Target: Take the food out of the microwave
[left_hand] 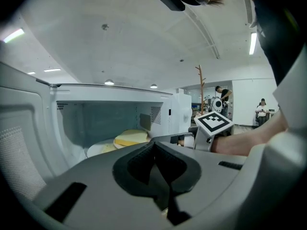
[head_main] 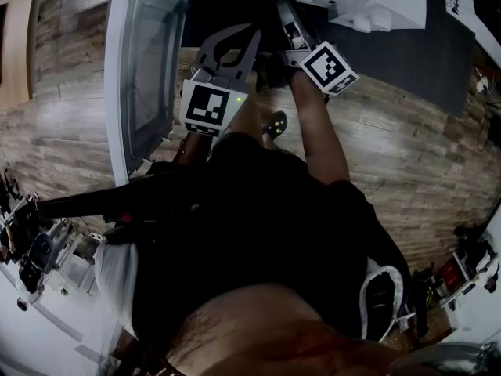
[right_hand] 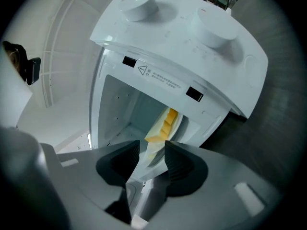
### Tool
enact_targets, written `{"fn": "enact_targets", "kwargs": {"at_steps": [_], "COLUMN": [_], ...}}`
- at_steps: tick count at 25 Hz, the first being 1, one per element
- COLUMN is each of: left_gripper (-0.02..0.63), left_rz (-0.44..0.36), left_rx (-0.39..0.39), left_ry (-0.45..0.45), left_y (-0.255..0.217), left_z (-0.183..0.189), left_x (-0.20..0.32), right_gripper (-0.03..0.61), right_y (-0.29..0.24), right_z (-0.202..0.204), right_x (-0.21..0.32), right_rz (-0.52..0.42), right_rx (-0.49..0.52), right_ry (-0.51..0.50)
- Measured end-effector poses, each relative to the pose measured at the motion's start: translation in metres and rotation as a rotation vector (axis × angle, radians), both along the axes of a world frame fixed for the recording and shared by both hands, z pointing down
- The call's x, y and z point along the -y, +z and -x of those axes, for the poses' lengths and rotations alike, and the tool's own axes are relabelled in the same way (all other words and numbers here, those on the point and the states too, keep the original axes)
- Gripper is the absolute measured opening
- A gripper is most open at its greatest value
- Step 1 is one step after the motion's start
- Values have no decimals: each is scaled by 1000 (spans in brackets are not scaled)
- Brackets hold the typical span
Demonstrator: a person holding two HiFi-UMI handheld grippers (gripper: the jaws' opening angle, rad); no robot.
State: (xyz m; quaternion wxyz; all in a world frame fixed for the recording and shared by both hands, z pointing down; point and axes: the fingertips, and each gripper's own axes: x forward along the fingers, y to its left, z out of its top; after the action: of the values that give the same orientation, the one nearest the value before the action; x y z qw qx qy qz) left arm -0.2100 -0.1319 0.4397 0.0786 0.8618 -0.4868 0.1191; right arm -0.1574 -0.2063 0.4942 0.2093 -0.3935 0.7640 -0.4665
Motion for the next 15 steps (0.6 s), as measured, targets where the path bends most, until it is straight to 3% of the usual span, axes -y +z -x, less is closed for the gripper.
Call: {"fn": "enact_targets", "kwargs": {"at_steps": [15], "left_gripper": [6], "left_rz": [2], "left_rx": [9], "left_ry": [-10], "left_y": [2], "left_z": [11], "left_x": [3], "right_gripper": [143], "right_y": [16], "right_z": [4], "right_x": [16], "right_rz": [74], "right_rx": [84], "right_ry": [20]}}
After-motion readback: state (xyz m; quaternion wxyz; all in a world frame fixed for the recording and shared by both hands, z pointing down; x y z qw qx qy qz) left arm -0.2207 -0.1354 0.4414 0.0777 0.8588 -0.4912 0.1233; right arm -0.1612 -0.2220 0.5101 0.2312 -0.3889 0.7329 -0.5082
